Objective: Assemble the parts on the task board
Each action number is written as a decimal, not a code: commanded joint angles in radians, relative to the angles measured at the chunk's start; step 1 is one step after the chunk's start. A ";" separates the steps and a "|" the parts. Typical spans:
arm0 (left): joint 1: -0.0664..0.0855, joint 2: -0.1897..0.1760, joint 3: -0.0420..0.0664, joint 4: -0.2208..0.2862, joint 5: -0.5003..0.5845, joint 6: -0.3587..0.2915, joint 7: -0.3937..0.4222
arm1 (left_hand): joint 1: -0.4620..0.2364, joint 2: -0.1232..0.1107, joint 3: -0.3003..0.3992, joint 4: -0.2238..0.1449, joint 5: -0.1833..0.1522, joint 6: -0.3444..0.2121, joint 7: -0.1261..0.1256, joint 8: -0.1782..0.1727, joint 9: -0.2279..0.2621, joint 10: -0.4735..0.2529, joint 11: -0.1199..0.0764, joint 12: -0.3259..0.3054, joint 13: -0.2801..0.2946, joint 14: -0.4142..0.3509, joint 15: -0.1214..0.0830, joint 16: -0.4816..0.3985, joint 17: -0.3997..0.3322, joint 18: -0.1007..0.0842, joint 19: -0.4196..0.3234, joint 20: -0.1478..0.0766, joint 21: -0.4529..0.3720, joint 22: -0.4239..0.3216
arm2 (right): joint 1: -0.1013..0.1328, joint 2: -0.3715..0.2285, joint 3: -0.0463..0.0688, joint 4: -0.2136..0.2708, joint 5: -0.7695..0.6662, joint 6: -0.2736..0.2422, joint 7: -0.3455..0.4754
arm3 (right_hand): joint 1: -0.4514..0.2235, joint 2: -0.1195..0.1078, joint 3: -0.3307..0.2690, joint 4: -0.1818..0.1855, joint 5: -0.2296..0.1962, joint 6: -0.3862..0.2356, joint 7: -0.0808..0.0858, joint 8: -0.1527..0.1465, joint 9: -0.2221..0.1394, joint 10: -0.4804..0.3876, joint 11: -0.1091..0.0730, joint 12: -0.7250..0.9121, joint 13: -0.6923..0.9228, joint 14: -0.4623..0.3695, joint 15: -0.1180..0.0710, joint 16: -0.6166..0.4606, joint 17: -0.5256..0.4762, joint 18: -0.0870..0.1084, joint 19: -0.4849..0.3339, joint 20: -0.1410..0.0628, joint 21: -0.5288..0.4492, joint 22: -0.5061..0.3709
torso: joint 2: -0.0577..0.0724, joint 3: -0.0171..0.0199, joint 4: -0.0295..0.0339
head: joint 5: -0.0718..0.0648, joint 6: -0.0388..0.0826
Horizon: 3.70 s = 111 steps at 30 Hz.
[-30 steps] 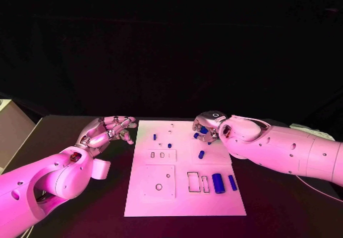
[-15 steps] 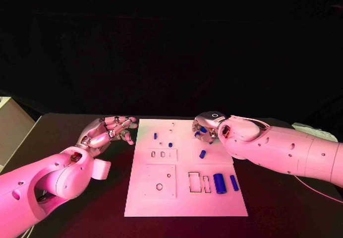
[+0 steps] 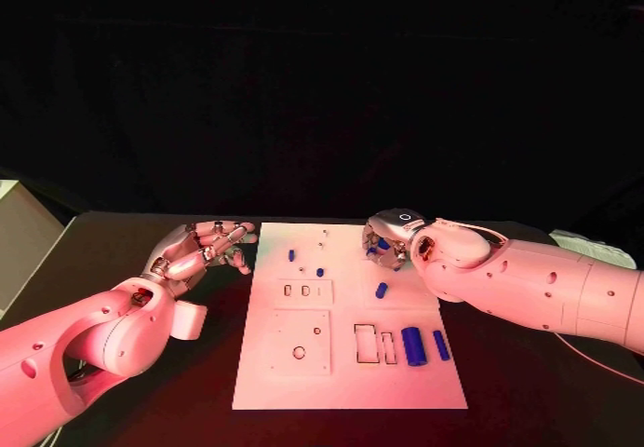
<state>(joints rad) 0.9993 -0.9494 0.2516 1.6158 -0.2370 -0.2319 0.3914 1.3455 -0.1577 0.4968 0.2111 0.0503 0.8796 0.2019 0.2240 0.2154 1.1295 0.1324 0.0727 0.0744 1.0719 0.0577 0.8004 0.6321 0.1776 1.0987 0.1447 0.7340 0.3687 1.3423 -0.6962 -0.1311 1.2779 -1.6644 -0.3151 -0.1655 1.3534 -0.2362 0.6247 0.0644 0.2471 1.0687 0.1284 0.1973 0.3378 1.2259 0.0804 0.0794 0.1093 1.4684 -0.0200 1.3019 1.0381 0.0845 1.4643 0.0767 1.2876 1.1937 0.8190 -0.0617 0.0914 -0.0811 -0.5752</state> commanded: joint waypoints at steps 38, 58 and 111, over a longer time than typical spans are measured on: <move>0.000 0.009 0.001 -0.001 0.005 0.027 -0.001 | 0.000 0.008 0.012 -0.002 0.003 -0.003 -0.001 -0.005 0.003 -0.001 0.001 -0.005 0.001 -0.008 0.002 0.008 0.003 0.003 -0.010 0.001 0.011 0.007 | 0.007 0.187 0.023 -0.116 -0.048 -0.244 -0.042 | 0.021 0.021 0.028 -0.036 -0.001 0.004 0.003 0.010 0.016 0.041 -0.021 -0.003 0.023 0.018 -0.008 0.016 0.011 -0.017 0.033 -0.010 0.030 0.036 | 0.019 -0.0125 0.0125 | -0.007 0.041; 0.000 0.014 0.002 0.000 0.004 0.035 -0.002 | 0.001 0.008 0.012 -0.003 0.003 -0.003 -0.001 -0.005 0.003 -0.002 0.002 -0.005 0.001 -0.008 0.002 0.009 0.003 0.003 -0.012 0.002 0.014 0.008 | 0.005 0.226 0.023 -0.183 -0.034 -0.238 -0.023 | 0.013 0.013 0.030 -0.043 0.002 -0.002 0.006 0.010 0.020 0.039 -0.019 -0.008 0.025 0.018 -0.006 0.018 0.009 -0.019 0.035 -0.009 0.037 0.046 | 0.027 -0.0178 0.0224 | -0.008 0.038; 0.000 0.013 0.005 -0.002 0.002 0.040 -0.002 | 0.005 0.010 0.017 -0.006 0.003 -0.004 0.000 -0.006 0.004 -0.004 0.002 -0.005 0.001 -0.010 0.002 0.011 0.004 0.004 -0.018 0.002 0.023 0.014 | 0.002 0.217 0.019 -0.166 -0.024 -0.171 -0.010 | -0.007 0.003 0.026 -0.044 -0.002 -0.007 0.006 0.010 0.026 0.039 -0.017 -0.011 0.029 0.017 -0.005 0.020 0.008 -0.019 0.035 -0.008 0.039 0.050 | 0.036 -0.0192 0.0209 | 0.000 0.029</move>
<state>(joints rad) 0.9993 -0.9377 0.2559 1.6123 -0.2347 -0.2123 0.3831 1.3499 -0.1533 0.5079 0.2055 0.0503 0.8796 0.2020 0.2240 0.2186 1.1295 0.1324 0.0727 0.0742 1.0687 0.0613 0.8052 0.6353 0.1774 1.0879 0.1485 0.7503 0.3819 1.3489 -0.4800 -0.1086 1.1107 -1.6878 -0.5191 -0.1803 1.3554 -0.2346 0.6505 0.0271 0.2442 1.0668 0.1302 0.2011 0.3622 1.2326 0.0876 0.0654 0.1089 1.4649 -0.0232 1.3169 1.0462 0.0845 1.4678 0.0734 1.3215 1.2430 0.8541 -0.0811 0.1119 -0.0824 -0.5458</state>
